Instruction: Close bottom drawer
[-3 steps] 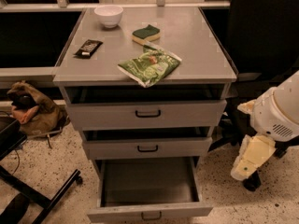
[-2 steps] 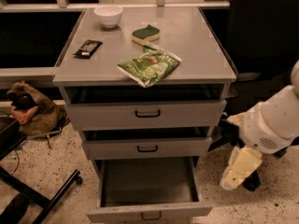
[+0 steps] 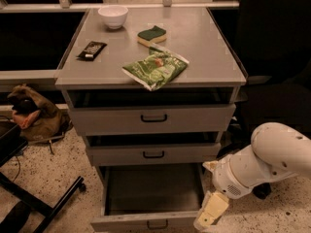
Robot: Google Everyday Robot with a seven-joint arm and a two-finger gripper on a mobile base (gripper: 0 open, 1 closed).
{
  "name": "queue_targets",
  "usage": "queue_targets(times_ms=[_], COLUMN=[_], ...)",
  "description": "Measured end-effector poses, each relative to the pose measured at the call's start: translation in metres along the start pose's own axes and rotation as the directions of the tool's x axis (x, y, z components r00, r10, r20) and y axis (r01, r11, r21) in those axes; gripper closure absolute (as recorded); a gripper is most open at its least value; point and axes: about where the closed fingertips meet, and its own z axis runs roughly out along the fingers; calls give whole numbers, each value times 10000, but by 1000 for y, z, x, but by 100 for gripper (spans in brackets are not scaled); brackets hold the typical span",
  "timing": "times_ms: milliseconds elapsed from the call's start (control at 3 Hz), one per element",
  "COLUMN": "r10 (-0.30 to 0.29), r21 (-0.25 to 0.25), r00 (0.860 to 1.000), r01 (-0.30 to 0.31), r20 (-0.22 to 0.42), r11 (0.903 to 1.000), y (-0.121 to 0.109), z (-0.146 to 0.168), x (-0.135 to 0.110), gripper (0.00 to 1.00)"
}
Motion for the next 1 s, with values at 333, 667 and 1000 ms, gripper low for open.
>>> queue_targets(times_ms=[333, 667, 1000], r10=[0, 317, 841], r21=[-1, -440, -1199], r00=[10000, 9985, 9915], r01=[0, -298, -720], r20=[0, 450, 991], r11=[10000, 9986, 9902], y=[0, -2, -5], z=[0, 37, 110], x=[0, 11, 33], gripper=[0, 0, 0])
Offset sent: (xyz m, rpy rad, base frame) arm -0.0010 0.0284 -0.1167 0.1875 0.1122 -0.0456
